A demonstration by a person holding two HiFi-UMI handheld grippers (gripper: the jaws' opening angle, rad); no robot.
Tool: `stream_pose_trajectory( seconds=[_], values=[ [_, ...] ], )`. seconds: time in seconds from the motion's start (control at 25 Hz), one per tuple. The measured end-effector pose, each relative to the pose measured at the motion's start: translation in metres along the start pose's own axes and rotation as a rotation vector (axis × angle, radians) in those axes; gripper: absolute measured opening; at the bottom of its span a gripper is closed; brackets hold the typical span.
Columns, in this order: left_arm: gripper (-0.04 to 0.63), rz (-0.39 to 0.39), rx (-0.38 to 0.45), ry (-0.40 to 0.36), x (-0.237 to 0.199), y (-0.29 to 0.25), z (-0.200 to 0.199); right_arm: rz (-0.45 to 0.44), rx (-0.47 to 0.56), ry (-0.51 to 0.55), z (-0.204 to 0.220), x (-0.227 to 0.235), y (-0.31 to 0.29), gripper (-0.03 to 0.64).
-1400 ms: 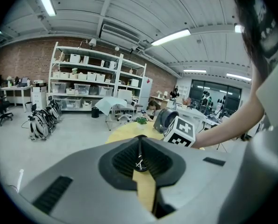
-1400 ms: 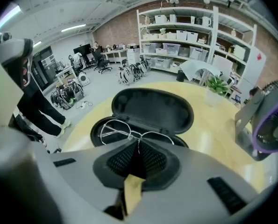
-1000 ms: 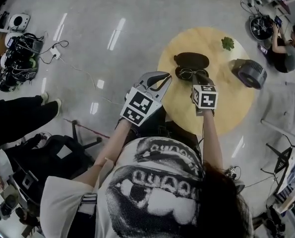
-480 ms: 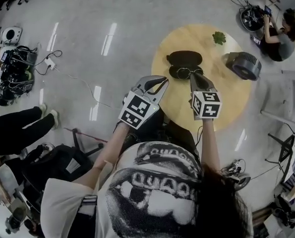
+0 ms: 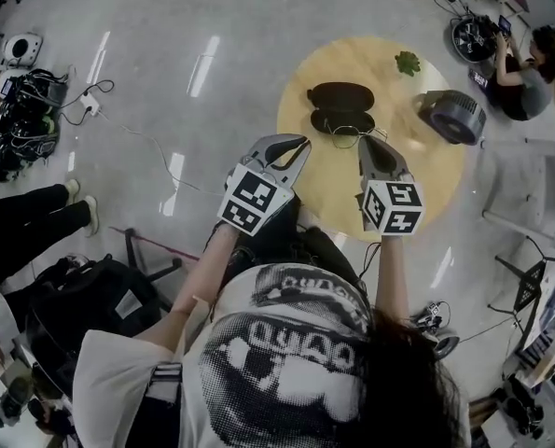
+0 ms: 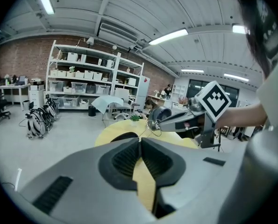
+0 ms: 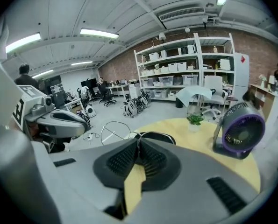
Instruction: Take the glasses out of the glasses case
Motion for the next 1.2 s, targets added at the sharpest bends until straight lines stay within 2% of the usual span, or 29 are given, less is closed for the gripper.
stream_pose_trajectory(
  seconds=[0.44, 0.6, 0.92, 1.2],
  values=[
    [0.025, -0.126, 0.027, -0.003, 0.058, 0.029, 0.016, -0.017, 0.064, 0.0, 0.032, 0.006, 0.098, 0.014],
    [0.025, -0.136, 0.043, -0.025, 0.096, 0.041, 0.022, -0.029, 0.093, 0.0, 0.051, 0.002, 0.128, 0.014],
    [0.025, -0.101, 0.04, -0.04, 0.195, 0.068, 0.057, -0.066, 0.135, -0.003, 0.096, -0.02, 0.194, 0.014],
    [0.025, -0.111, 0.026, -0.069, 0.242, 0.094, 0.078, -0.09, 0.183, -0.051, 0.124, -0.037, 0.236, 0.014]
  ],
)
Point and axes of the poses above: the fingertips, and each gripper's own axes: y backward along the fingers, x to its right, z out of its underside, the point moved 1 cm from there along y, backward along the fingers, and after that the axes turned 5 degrees about y, right-handed, at the moved point
